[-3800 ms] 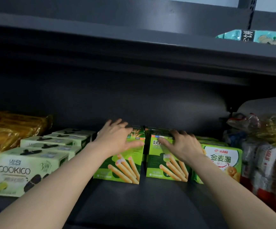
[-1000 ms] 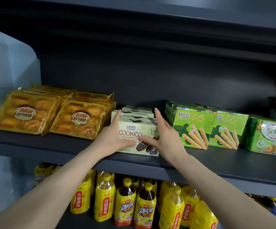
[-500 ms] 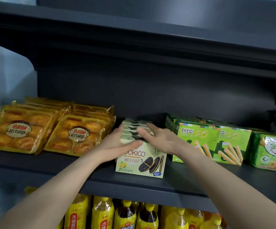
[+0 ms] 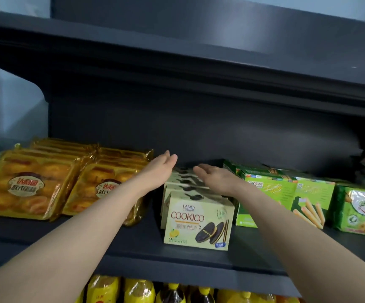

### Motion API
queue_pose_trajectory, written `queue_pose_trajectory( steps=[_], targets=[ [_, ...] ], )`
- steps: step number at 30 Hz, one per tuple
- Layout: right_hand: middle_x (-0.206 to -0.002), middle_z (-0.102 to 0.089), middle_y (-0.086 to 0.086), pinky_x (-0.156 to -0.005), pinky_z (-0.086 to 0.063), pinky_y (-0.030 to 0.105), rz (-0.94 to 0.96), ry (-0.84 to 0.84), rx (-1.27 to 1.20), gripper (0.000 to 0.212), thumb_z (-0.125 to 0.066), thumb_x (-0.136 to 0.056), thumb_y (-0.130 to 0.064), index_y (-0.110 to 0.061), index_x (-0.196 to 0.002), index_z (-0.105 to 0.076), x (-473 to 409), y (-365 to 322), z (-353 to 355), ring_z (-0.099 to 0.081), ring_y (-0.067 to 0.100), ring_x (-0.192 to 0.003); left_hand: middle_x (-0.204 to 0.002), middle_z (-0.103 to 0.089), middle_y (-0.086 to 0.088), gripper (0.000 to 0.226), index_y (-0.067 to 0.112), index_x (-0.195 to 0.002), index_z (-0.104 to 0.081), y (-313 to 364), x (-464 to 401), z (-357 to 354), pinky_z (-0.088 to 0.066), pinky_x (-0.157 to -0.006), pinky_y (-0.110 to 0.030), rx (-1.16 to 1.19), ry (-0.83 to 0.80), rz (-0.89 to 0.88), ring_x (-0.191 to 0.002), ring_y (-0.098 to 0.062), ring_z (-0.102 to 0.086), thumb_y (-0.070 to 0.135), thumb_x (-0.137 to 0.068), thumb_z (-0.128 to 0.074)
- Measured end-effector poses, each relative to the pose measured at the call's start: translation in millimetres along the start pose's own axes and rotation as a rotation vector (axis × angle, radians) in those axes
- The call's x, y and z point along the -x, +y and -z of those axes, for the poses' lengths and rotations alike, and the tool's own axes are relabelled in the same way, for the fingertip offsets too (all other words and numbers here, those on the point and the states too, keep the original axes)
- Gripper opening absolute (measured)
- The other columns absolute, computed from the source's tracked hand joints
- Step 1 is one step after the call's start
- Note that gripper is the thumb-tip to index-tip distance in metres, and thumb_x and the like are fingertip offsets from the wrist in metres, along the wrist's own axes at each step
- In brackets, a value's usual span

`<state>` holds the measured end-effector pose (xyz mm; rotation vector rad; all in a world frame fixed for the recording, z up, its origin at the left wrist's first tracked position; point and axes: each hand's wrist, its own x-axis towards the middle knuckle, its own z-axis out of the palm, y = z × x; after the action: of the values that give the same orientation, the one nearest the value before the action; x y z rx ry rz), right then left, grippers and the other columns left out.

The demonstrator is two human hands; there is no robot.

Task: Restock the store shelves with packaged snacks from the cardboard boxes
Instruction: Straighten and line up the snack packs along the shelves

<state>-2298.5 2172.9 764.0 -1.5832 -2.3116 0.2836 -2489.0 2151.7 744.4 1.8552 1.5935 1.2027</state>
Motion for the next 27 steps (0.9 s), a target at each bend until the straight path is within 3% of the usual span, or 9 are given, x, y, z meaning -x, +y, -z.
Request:
queue_pose_trajectory(
  steps=[5, 9, 13, 15, 17, 20, 22, 25, 27],
  targets=[
    [-0.163, -0.029, 0.007, -0.115, -0.025, 0.03, -0.056, -0.08, 0.031, 0.065, -0.026, -0.105, -0.057, -0.018, -0.158, -0.028, -30, 9, -9, -0.029, 0.025, -0.148, -0.163, -0.021, -0.008, 0.055, 0.009, -0.156, -0.024, -7, -54, -23, -0.02, -0.118, -0.034, -0.043, -0.065, 0.155, -0.149, -0.025, -0.022, 0.033, -0.108, -0.036],
    [-0.158, -0.038, 0.012, -0.109, -0.033, 0.03, -0.085, -0.143, 0.027, 0.07, -0.026, -0.103, -0.06, -0.013, -0.153, -0.038, -47, 19, -22, -0.04, 0.027, -0.142, -0.137, -0.055, -0.014, 0.037, 0.007, -0.134, -0.053, -26, -77, -43, -0.041, -0.093, -0.028, -0.132, -0.134, 0.243, -0.122, -0.028, -0.054, 0.025, -0.104, -0.043],
    [-0.161, -0.033, 0.01, -0.115, -0.028, 0.033, -0.066, -0.154, 0.022, 0.068, -0.027, -0.104, -0.058, -0.014, -0.156, -0.034, -55, 23, -26, -0.034, 0.026, -0.146, -0.12, -0.063, -0.014, 0.031, 0.003, -0.125, -0.059, -38, -79, -43, -0.044, -0.083, -0.029, -0.131, -0.131, 0.254, -0.11, -0.028, -0.06, 0.02, -0.102, -0.049],
    [-0.163, -0.03, 0.008, -0.117, -0.026, 0.034, -0.064, -0.171, 0.018, 0.069, -0.027, -0.103, -0.06, -0.017, -0.157, -0.032, -53, 22, -24, -0.03, 0.025, -0.148, -0.126, -0.061, -0.016, 0.032, 0.002, -0.127, -0.057, -34, -75, -41, -0.043, -0.085, -0.029, -0.108, -0.113, 0.265, -0.114, -0.029, -0.058, 0.021, -0.103, -0.049],
    [-0.164, -0.028, 0.006, -0.118, -0.023, 0.034, -0.052, -0.162, -0.01, 0.068, -0.026, -0.103, -0.061, -0.021, -0.157, -0.03, -47, 21, -19, -0.028, 0.024, -0.149, -0.143, -0.05, -0.015, 0.042, 0.004, -0.141, -0.046, -23, -66, -37, -0.04, -0.101, -0.031, -0.107, -0.097, 0.243, -0.128, -0.029, -0.049, 0.025, -0.105, -0.046],
    [-0.166, -0.021, 0.003, -0.119, -0.017, 0.03, 0.02, -0.097, -0.064, 0.062, -0.024, -0.105, -0.058, -0.027, -0.159, -0.026, -25, 17, -10, -0.017, 0.021, -0.153, -0.165, -0.017, -0.003, 0.065, 0.015, -0.158, -0.017, -9, -42, -30, -0.019, -0.118, -0.033, -0.115, -0.09, 0.138, -0.15, -0.021, -0.02, 0.046, -0.105, -0.037],
    [-0.166, -0.022, 0.002, -0.118, -0.016, 0.03, 0.069, -0.057, -0.033, 0.063, -0.023, -0.104, -0.061, -0.029, -0.158, -0.028, -7, 14, -6, -0.012, 0.019, -0.154, -0.165, -0.016, 0.001, 0.073, 0.018, -0.159, -0.015, -7, -21, -27, -0.018, -0.12, -0.034, -0.16, -0.075, 0.098, -0.151, -0.019, -0.018, 0.059, -0.101, -0.032],
    [-0.158, -0.04, 0.004, -0.112, -0.029, 0.031, 0.059, -0.068, -0.013, 0.069, -0.022, -0.099, -0.069, -0.029, -0.151, -0.043, 10, 4, -11, -0.033, 0.022, -0.147, -0.136, -0.056, 0.004, 0.063, 0.016, -0.15, -0.041, -14, 0, -31, -0.04, -0.105, -0.032, -0.016, -0.132, 0.14, -0.123, -0.015, -0.054, 0.056, -0.102, -0.034],
    [-0.155, -0.045, 0.003, -0.11, -0.033, 0.031, 0.049, -0.09, -0.015, 0.069, -0.024, -0.099, -0.069, -0.028, -0.148, -0.048, 15, 0, -16, -0.04, 0.023, -0.143, -0.116, -0.067, 0.003, 0.049, 0.017, -0.137, -0.055, -15, 6, -33, -0.048, -0.098, -0.032, 0.138, -0.129, 0.14, -0.104, -0.012, -0.064, 0.049, -0.104, -0.037]
  ],
)
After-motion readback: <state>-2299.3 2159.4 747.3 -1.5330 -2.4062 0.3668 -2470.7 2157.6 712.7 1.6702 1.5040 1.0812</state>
